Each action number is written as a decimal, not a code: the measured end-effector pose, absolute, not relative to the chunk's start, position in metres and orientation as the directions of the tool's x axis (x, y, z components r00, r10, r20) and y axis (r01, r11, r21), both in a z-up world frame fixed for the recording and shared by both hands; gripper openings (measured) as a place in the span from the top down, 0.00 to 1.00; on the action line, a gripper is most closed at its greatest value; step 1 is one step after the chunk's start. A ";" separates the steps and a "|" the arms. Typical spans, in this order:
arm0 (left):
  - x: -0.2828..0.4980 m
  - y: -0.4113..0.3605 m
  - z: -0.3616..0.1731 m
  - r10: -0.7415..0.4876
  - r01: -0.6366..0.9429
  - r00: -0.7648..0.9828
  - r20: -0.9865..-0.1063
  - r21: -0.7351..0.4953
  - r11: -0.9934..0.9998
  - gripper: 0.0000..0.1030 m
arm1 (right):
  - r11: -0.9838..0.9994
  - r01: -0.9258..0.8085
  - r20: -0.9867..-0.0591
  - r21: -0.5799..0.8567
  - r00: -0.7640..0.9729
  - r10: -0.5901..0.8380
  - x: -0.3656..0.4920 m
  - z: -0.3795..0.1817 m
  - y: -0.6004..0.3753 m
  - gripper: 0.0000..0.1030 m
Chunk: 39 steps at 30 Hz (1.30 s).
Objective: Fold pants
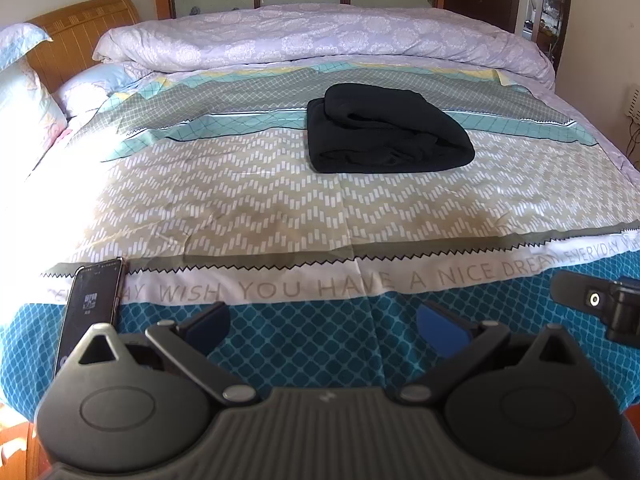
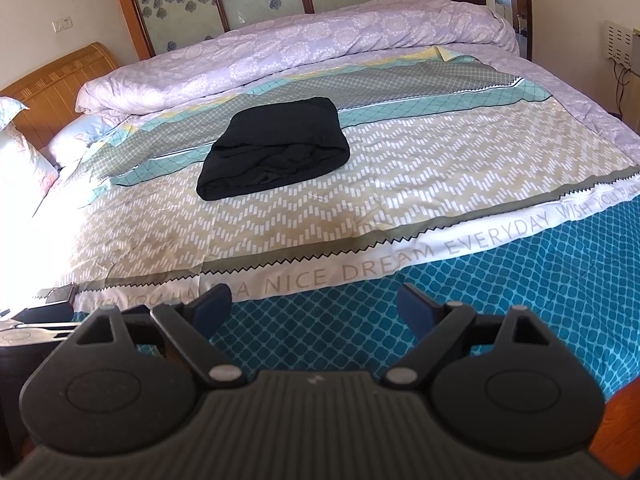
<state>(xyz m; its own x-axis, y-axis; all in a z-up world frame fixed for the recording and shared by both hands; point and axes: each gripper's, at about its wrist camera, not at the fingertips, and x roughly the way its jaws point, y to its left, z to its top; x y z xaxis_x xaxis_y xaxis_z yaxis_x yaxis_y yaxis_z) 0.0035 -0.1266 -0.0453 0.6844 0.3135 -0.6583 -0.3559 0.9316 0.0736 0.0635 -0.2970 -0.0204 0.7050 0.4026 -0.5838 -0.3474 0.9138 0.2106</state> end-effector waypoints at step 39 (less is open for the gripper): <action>0.008 -0.158 -0.036 0.367 -0.345 0.659 -0.656 0.170 0.923 0.00 | 0.897 -0.333 -0.522 0.292 0.731 0.441 0.064 -0.016 -0.331 0.11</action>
